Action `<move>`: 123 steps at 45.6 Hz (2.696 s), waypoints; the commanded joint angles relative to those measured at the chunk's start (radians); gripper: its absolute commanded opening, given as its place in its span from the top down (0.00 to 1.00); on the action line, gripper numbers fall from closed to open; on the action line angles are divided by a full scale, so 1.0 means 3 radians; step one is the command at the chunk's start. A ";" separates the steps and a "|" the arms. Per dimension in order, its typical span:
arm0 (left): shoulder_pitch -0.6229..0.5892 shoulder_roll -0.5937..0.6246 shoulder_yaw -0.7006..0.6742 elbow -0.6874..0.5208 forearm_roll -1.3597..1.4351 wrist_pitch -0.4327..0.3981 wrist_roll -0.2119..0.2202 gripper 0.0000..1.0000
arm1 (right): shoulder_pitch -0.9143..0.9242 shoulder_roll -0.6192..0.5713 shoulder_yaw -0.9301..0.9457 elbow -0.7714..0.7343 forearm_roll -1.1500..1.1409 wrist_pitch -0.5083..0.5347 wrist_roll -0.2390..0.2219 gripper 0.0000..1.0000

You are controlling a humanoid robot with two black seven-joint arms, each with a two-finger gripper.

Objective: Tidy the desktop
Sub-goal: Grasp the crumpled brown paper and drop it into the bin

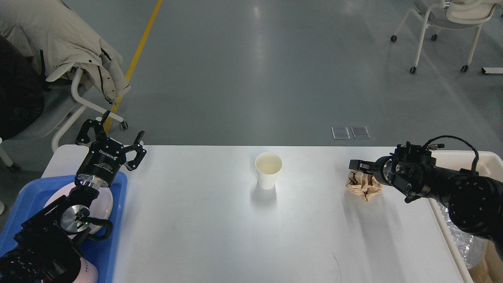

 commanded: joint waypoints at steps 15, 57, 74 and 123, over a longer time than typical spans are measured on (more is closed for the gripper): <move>0.0000 0.0000 0.0000 0.0000 0.0000 0.0000 0.0000 0.00 | -0.0281 0.0145 0.0029 -0.0134 0.0011 -0.0271 0.0000 0.00; 0.0000 0.0000 0.0000 0.0000 0.0000 0.0000 0.0000 0.00 | 0.2620 -0.1189 -0.0487 0.2218 -0.0157 0.0960 0.0061 1.00; 0.0005 0.0010 0.0000 0.0000 0.0000 0.0000 0.0005 0.00 | 0.5175 -0.1374 -0.0636 0.2336 -0.1042 0.2602 0.0864 1.00; 0.0000 0.0000 0.0000 0.0000 0.0000 0.0000 -0.0005 0.00 | -0.1201 -0.1057 -0.0539 -0.0844 0.0113 -0.0087 0.0440 1.00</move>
